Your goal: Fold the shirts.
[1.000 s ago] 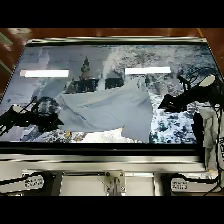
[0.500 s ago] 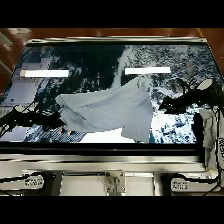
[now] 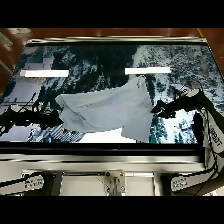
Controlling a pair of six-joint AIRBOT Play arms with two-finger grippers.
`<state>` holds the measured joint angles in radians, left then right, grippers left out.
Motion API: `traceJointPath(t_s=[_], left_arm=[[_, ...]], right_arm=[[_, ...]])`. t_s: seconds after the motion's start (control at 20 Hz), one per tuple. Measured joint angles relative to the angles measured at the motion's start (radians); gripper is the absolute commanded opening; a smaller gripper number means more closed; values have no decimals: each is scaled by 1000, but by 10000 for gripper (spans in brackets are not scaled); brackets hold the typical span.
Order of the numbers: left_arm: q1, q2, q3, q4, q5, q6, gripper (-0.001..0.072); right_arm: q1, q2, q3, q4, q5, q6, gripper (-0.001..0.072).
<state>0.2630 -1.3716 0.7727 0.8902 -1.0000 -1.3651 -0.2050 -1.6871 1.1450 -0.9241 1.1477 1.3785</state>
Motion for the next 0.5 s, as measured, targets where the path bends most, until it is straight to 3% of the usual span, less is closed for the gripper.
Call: traceJointPath(t_s=[0.1,0.2,0.5], left_arm=[[0,10,2,0,8,1,38],[0,16,11,-1,16,5,38],[-1,101,158,-3,-16,10,36]], right_arm=[[20,-25,-1,50,-26,-13,482],[42,-41,0,74,-69,-22,58],[61,36,86,123,-55,-102,62]])
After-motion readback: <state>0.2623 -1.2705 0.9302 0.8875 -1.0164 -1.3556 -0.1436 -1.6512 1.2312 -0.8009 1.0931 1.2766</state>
